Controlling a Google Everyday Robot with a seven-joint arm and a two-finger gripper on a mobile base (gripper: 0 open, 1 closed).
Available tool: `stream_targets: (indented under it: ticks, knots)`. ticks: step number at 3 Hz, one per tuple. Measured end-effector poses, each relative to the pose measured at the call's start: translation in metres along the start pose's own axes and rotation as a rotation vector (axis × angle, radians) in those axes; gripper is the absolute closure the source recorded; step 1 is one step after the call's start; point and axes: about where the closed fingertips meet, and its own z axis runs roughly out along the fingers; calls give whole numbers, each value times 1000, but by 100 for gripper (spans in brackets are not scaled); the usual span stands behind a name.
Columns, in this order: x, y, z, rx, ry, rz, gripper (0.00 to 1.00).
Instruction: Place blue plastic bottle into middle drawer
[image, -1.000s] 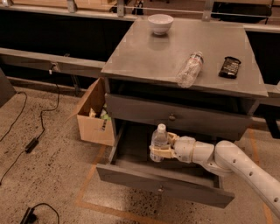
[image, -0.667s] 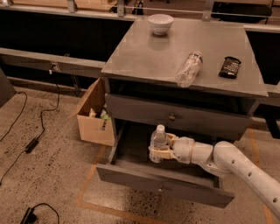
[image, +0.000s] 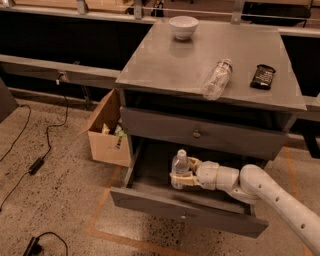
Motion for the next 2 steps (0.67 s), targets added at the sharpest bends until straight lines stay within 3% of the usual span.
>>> stream_targets:
  ticks: [2]
  knots:
    - [34,-20,18,-53,6,-59,100]
